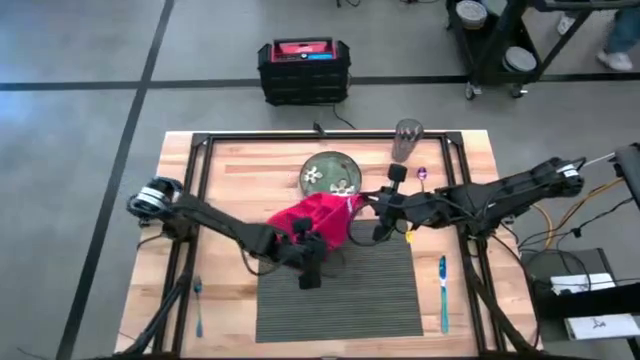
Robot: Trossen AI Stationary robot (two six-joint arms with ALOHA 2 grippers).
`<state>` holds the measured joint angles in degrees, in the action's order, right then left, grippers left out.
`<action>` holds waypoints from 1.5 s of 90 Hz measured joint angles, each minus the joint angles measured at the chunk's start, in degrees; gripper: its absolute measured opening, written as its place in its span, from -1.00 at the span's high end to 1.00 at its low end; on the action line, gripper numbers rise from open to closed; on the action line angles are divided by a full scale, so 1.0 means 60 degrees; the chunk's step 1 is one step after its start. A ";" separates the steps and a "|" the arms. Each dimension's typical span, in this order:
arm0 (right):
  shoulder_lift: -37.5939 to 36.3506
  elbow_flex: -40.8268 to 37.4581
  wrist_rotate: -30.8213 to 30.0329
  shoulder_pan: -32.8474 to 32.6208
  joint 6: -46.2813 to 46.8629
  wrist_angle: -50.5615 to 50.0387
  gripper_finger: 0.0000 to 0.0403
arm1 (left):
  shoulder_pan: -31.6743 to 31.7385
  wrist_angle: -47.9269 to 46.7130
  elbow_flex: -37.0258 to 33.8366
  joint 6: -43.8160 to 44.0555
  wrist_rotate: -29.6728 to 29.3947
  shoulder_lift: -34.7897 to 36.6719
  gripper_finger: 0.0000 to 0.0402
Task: Set table place
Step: Fold the red table napkin
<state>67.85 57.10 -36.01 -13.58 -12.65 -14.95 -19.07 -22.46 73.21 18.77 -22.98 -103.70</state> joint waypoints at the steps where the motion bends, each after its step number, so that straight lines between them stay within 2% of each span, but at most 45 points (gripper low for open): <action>1: 0.0008 0.0000 -0.0002 0.0000 0.0017 0.0014 1.00 | 0.0000 0.0004 0.0041 0.0009 -0.0033 -0.0074 0.31; 20: 0.0221 0.0000 -0.0012 0.0001 0.0190 -0.0004 1.00 | 0.0020 -0.0086 0.0758 0.0138 -0.1026 -0.1117 0.40; 34: 0.0471 0.0000 -0.0011 0.0002 0.0375 -0.0135 1.00 | 0.0073 -0.0389 0.0861 0.0250 -0.1803 -0.1496 0.43; 61: 0.0874 -0.0002 -0.0007 0.0004 0.0432 -0.0220 1.00 | 0.0212 -0.1108 0.0827 0.0207 -0.2414 -0.1824 0.45; 67: 0.0868 -0.0002 -0.0007 0.0000 0.0432 -0.0225 1.00 | 0.0222 -0.1436 0.0830 0.0210 -0.2730 -0.1818 0.57; 75: 0.0775 0.0004 -0.0007 -0.0004 0.0434 -0.0268 1.00 | 0.0219 -0.1804 0.0828 0.0210 -0.2762 -0.1784 0.87; 82: 0.0644 0.0109 -0.0014 -0.0025 0.0433 -0.0471 1.00 | 0.0151 -0.2140 0.0852 0.0290 -0.2744 -0.1492 0.95; 92: 0.0356 0.0420 -0.0023 -0.0073 0.0429 -0.0867 1.00 | -0.0077 -0.3175 0.1479 0.0354 -0.2720 -0.0763 0.99; 124: -0.0222 0.2604 -0.0032 -0.0110 -0.0292 -0.2452 1.00 | -0.0372 -0.7384 0.3766 0.0311 -0.1060 0.2189 1.00; 135: -0.0390 0.3299 -0.0215 -0.0109 -0.0539 -0.2752 1.00 | -0.0368 -0.8020 0.4053 0.0211 -0.0821 0.3088 1.00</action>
<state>65.52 76.89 -37.30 -14.24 -15.88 -31.46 -21.28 -70.58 97.53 20.04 -27.90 -85.18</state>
